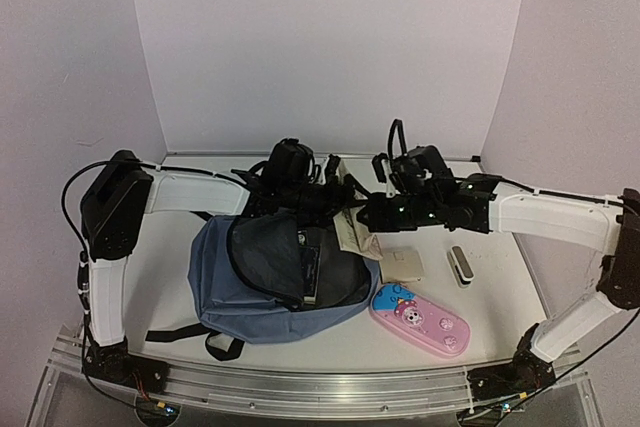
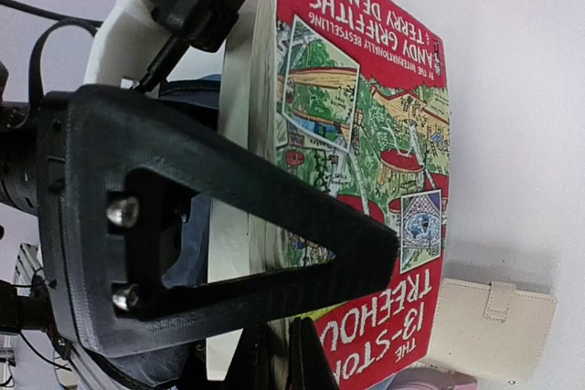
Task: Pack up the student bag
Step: Pick up the book from the center of the board.
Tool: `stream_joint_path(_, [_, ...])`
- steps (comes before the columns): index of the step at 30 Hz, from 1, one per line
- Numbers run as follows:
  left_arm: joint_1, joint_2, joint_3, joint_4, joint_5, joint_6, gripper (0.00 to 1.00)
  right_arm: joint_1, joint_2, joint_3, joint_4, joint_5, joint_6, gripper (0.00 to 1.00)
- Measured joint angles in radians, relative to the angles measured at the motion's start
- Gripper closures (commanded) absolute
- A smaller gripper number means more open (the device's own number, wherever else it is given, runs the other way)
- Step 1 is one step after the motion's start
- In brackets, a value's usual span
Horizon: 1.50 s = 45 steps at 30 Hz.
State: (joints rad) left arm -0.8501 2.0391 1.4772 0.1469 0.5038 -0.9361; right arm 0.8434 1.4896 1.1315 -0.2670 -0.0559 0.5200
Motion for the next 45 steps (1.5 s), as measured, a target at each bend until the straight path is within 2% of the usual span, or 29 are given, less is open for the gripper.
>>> stream_joint_path(5, [-0.001, -0.016, -0.002, -0.078, -0.039, 0.018, 0.39, 0.078, 0.067, 0.055, -0.035, 0.110, 0.000, 1.00])
stream_joint_path(11, [0.000, -0.043, -0.039, -0.128, -0.078, 0.021, 0.76, 0.148, 0.159, 0.111, -0.072, 0.221, 0.001, 0.99])
stream_joint_path(14, [0.000, -0.054, -0.061, -0.138, -0.087, 0.014, 0.90, 0.167, 0.182, 0.119, -0.079, 0.244, 0.003, 0.87])
stream_joint_path(17, [-0.003, -0.066, -0.088, -0.131, -0.098, 0.010, 0.99, 0.178, 0.191, 0.121, -0.080, 0.246, 0.005, 0.68])
stream_joint_path(20, [0.001, -0.079, -0.123, -0.120, -0.114, -0.002, 1.00, 0.185, 0.191, 0.126, -0.078, 0.245, 0.006, 0.43])
stream_joint_path(28, [0.033, -0.137, -0.238, -0.074, -0.109, 0.001, 1.00, 0.186, 0.116, 0.123, -0.084, 0.150, -0.021, 0.02])
stream_joint_path(33, [0.062, -0.240, -0.288, -0.086, -0.049, 0.088, 1.00, 0.173, -0.072, 0.111, -0.085, 0.122, -0.046, 0.02])
stream_joint_path(36, [0.072, -0.322, -0.289, -0.131, 0.031, 0.191, 1.00, 0.099, -0.142, 0.120, -0.084, 0.046, -0.069, 0.02])
stream_joint_path(41, [0.070, -0.471, -0.288, -0.256, 0.198, 0.351, 1.00, -0.070, -0.141, 0.143, -0.090, -0.113, -0.119, 0.02])
stream_joint_path(45, [0.069, -0.565, -0.288, -0.395, 0.336, 0.440, 1.00, -0.103, -0.111, 0.179, -0.101, -0.305, -0.158, 0.02])
